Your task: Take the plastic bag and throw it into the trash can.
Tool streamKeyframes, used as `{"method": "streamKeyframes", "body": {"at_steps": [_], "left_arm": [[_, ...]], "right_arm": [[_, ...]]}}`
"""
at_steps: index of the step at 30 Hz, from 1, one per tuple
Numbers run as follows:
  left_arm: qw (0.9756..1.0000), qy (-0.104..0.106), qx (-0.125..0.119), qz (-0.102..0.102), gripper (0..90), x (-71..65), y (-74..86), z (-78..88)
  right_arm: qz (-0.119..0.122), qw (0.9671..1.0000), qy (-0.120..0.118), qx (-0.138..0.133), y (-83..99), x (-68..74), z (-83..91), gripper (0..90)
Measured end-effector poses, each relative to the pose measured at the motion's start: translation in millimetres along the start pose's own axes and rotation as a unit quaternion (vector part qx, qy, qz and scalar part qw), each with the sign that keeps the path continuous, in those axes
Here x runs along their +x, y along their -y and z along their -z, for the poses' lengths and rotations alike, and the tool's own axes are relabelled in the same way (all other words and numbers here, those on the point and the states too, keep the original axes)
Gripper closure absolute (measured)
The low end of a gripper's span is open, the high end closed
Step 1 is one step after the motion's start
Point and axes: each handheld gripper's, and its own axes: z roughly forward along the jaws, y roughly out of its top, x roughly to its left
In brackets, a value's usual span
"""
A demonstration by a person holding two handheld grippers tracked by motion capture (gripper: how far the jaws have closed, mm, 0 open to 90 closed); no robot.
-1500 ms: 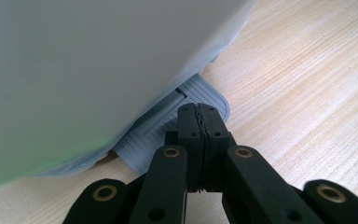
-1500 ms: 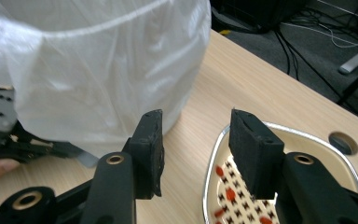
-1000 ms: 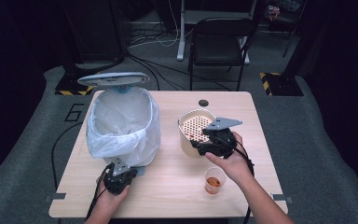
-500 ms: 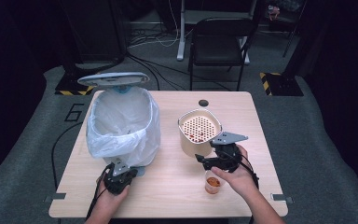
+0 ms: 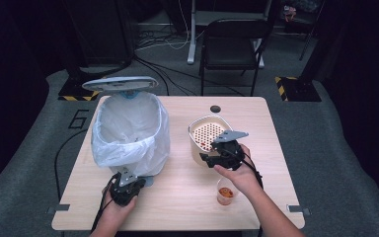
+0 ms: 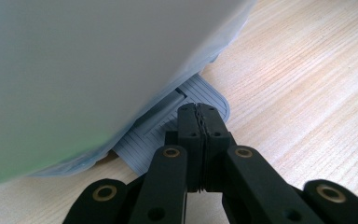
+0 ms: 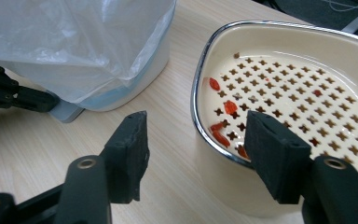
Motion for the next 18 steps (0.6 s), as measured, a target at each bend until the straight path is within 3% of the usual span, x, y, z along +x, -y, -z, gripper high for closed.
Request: {"method": "streamKeyframes", "body": {"at_steps": [8, 12, 18], "left_arm": [[1.0, 0.0, 0.0, 0.0, 88.9, 0.0, 0.0, 0.0], [1.0, 0.0, 0.0, 0.0, 88.9, 0.0, 0.0, 0.0], [1.0, 0.0, 0.0, 0.0, 88.9, 0.0, 0.0, 0.0]], "right_arm": [[0.016, 0.9995, -0.015, 0.021, -4.4, 0.3, -19.2, 56.1], [0.022, 0.9995, -0.01, 0.02, -6.4, 1.5, -21.9, 62.9], [0.012, 0.9994, -0.018, 0.027, -7.2, -3.6, -25.9, 67.4]]}}
